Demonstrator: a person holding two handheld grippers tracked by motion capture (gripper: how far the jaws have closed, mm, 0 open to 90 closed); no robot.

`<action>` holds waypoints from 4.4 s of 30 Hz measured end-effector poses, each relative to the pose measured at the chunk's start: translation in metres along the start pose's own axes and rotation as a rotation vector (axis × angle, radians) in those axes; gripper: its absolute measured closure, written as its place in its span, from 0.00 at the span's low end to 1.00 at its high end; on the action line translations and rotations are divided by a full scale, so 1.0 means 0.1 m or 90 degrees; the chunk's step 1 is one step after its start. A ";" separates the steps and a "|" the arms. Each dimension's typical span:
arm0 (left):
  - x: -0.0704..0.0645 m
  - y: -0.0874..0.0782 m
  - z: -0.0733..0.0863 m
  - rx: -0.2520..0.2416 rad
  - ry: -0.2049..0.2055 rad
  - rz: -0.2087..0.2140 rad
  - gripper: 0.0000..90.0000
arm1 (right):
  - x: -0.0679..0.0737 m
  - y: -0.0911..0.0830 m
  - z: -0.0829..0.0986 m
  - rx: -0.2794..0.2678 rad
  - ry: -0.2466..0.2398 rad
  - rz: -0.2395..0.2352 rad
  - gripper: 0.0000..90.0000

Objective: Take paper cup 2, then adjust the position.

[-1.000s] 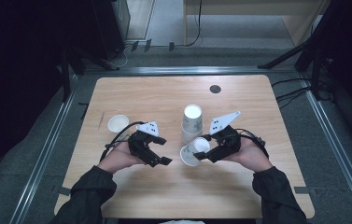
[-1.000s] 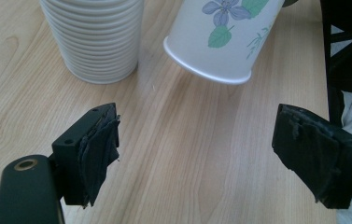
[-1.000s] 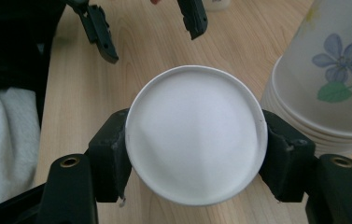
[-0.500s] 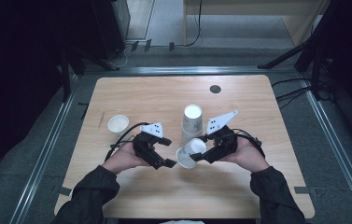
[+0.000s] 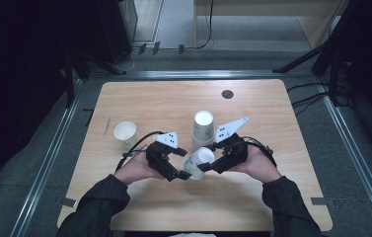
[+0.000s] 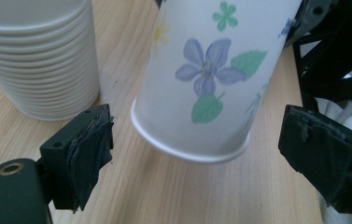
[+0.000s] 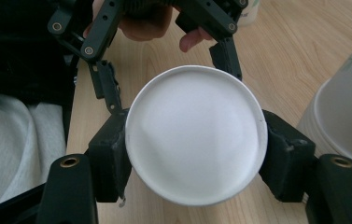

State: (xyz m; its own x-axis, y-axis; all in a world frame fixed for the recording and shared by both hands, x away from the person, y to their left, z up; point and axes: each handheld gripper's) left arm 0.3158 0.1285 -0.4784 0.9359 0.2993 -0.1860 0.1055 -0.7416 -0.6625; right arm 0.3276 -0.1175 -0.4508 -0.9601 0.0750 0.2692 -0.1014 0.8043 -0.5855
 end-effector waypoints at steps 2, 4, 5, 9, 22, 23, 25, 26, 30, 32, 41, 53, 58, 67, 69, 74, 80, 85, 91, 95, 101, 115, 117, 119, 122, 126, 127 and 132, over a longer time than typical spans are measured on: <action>0.00 0.01 -0.01 -0.006 0.002 0.008 0.12 | 0.01 0.02 -0.01 -0.001 -0.002 -0.003 0.39; -0.01 0.02 -0.01 -0.013 0.001 0.012 0.13 | 0.01 0.03 -0.02 -0.003 -0.003 -0.007 0.39; -0.01 0.02 -0.01 -0.014 0.004 0.013 0.13 | 0.02 0.04 -0.02 -0.002 -0.002 -0.008 0.39; -0.02 0.03 -0.01 -0.016 0.008 0.016 0.14 | 0.02 0.06 -0.03 -0.008 0.002 -0.015 0.39; -0.06 0.08 -0.01 -0.008 0.037 0.016 0.22 | 0.03 0.08 -0.05 -0.028 0.010 -0.035 0.39; -0.06 0.08 0.00 -0.009 0.038 0.017 0.25 | 0.03 0.08 -0.05 -0.027 0.012 -0.038 0.39; -0.06 0.07 0.00 -0.009 0.044 0.019 0.26 | 0.03 0.07 -0.05 -0.029 0.013 -0.039 0.39; -0.06 0.07 0.00 -0.010 0.046 0.018 0.26 | 0.03 0.08 -0.05 -0.030 0.016 -0.040 0.39; -0.06 0.07 0.00 -0.010 0.053 0.023 0.32 | 0.03 0.08 -0.05 -0.029 0.019 -0.039 0.40; -0.05 0.06 0.00 -0.009 0.054 0.024 0.33 | 0.02 0.08 -0.05 -0.029 0.019 -0.038 0.40; 0.00 -0.03 0.01 -0.011 0.033 0.022 0.34 | 0.02 0.07 -0.03 -0.032 0.011 -0.023 0.28; 0.00 -0.27 -0.11 0.053 0.060 0.000 0.33 | 0.10 0.03 0.08 0.002 0.000 0.026 0.26; 0.01 -0.28 -0.25 0.099 0.077 0.007 0.33 | 0.11 0.01 0.13 0.000 0.003 0.031 0.26; 0.01 -0.19 -0.35 0.162 0.102 -0.001 0.33 | 0.10 0.05 0.13 -0.005 -0.008 0.035 0.27; 0.00 -0.15 -0.32 0.172 0.107 0.009 0.33 | 0.10 0.05 0.13 -0.007 -0.008 0.032 0.27; -0.04 -0.04 -0.30 0.204 0.123 0.010 0.33 | 0.10 0.10 0.11 -0.016 -0.019 0.024 0.28; -0.08 0.03 -0.29 0.230 0.142 0.013 0.33 | 0.10 0.20 0.09 -0.008 -0.027 0.002 0.29; -0.09 0.05 -0.30 0.233 0.131 0.026 0.33 | 0.10 0.27 0.08 -0.002 -0.024 -0.017 0.33; -0.08 0.06 -0.30 0.224 0.126 0.027 0.31 | 0.10 0.27 0.07 0.002 -0.024 -0.024 0.39; -0.08 0.04 -0.29 0.193 0.117 0.019 0.17 | 0.10 0.23 0.06 -0.008 -0.020 -0.019 0.39; -0.04 -0.02 -0.29 0.147 0.090 0.015 0.13 | 0.09 0.13 0.07 -0.030 -0.019 -0.011 0.39; -0.02 -0.01 -0.20 0.062 0.054 0.040 0.10 | 0.09 -0.05 0.08 -0.082 -0.016 -0.015 0.39; -0.03 0.00 -0.20 0.055 0.055 0.038 0.10 | 0.08 -0.05 0.08 -0.084 -0.018 -0.016 0.39; -0.04 0.00 -0.19 0.045 0.053 0.041 0.14 | 0.09 -0.05 0.08 -0.088 -0.016 -0.022 0.39; -0.05 -0.01 -0.19 0.041 0.064 0.038 0.17 | 0.09 -0.05 0.07 -0.091 -0.016 -0.028 0.39; -0.03 -0.04 -0.17 0.034 0.066 0.035 0.23 | 0.09 -0.03 0.08 -0.088 -0.015 -0.029 0.39; -0.02 -0.04 -0.17 0.035 0.064 0.037 0.23 | 0.09 -0.03 0.08 -0.089 -0.013 -0.030 0.39; -0.02 -0.05 -0.16 0.038 0.067 0.036 0.26 | 0.08 0.00 0.07 -0.087 -0.012 -0.029 0.40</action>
State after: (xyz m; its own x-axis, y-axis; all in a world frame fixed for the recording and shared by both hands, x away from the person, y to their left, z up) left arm 0.3190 0.1220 -0.4629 0.9703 0.1909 -0.1484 0.0347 -0.7175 -0.6957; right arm 0.3178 -0.1211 -0.4536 -0.9600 0.0262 0.2786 -0.1105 0.8793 -0.4634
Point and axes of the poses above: each handheld gripper's, and its own axes: y roughly forward along the jaws, z roughly out of its underside, x roughly to its left, and after that the axes turned 5 degrees about -z, right-handed
